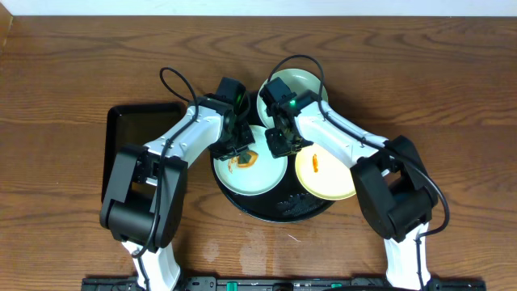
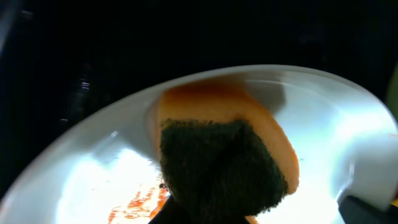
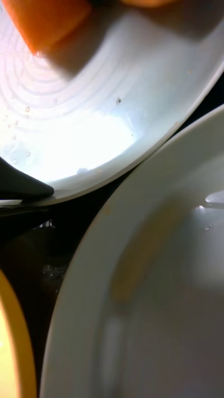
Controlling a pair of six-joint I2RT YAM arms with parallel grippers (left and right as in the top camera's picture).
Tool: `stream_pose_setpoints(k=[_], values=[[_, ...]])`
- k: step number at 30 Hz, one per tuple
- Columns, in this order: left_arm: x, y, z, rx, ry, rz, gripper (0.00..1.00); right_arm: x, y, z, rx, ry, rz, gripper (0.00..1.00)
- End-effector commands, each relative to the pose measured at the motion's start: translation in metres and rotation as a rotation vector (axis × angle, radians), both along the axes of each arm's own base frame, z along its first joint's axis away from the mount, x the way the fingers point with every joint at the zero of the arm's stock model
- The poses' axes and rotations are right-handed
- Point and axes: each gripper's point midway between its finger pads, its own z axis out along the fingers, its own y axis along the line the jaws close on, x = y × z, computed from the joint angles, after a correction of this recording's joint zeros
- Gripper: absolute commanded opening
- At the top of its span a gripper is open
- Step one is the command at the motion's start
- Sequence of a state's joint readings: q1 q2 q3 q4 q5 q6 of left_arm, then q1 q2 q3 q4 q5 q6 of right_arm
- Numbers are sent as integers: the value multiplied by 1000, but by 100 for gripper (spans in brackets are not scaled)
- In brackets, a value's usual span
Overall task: Clean dirty plates on tray and stack at the side
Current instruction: 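Scrub the pale green plate with the sponge in the left gripper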
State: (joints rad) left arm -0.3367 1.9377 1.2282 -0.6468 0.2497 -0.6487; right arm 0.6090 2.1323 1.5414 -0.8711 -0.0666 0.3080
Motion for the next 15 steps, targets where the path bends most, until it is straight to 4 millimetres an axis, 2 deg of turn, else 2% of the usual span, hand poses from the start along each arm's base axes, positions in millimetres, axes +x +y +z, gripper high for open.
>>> stream_pose_setpoints(k=[1, 5, 11, 13, 15], values=[[-10, 33, -22, 177, 30, -14, 7, -8, -5, -27, -51, 57, -8, 1], [-10, 35, -16, 190, 26, -59, 7, -8, -7, -31, -56, 64, 1, 2], [-6, 60, 11, 329, 1, -51, 7, -8, -8, -31, -57, 63, 2, 2], [-5, 58, 17, 318, -14, -40, 7, -8, -8, -31, -56, 63, 2, 2], [-6, 48, 20, 256, -9, -37, 7, -8, -8, -31, -57, 63, 2, 2]])
